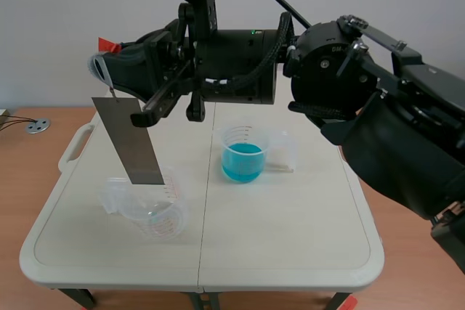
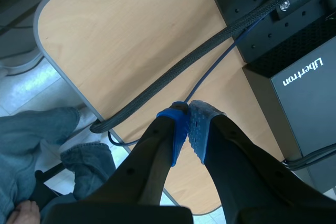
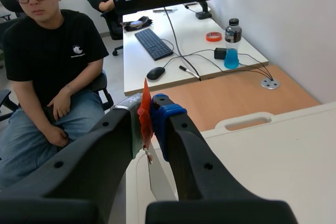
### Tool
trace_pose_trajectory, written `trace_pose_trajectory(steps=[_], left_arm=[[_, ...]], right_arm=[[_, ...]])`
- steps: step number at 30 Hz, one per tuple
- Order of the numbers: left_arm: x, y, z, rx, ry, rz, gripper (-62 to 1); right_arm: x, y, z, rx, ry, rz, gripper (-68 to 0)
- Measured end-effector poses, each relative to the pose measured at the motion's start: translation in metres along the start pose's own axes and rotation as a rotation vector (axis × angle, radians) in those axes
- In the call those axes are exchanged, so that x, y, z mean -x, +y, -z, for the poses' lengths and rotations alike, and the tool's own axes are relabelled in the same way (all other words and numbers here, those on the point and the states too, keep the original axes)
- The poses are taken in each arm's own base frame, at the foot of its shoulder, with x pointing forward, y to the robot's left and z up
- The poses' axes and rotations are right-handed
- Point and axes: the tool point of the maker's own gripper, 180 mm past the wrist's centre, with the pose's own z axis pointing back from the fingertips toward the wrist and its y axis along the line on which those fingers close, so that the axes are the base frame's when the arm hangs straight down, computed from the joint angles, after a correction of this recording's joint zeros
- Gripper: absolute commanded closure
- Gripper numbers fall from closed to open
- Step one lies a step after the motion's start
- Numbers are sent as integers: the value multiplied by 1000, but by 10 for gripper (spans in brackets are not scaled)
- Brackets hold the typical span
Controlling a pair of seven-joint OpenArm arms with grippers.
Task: Hold the metal plate by the orange handle, dip it into the blue solution, take it out and point at it, then put the plate back in the beaker on the left.
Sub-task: 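Put the plate into the left beaker, then return to the home posture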
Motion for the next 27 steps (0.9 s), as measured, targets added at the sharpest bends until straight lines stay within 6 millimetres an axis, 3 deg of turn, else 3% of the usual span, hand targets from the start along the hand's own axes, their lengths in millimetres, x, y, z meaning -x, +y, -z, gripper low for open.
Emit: trace_pose_trajectory(steps=[9, 17, 27], left_arm=[[0, 0, 0, 0, 0, -1, -27], [-3, 2, 1, -3, -7, 1, -27], [-5, 4, 2, -7, -12, 1, -27]], right_arm=[[12, -12, -3, 36, -10, 34, -15], [27, -17, 7, 51, 6, 66, -15], [59, -16, 16, 53, 38, 162, -15]])
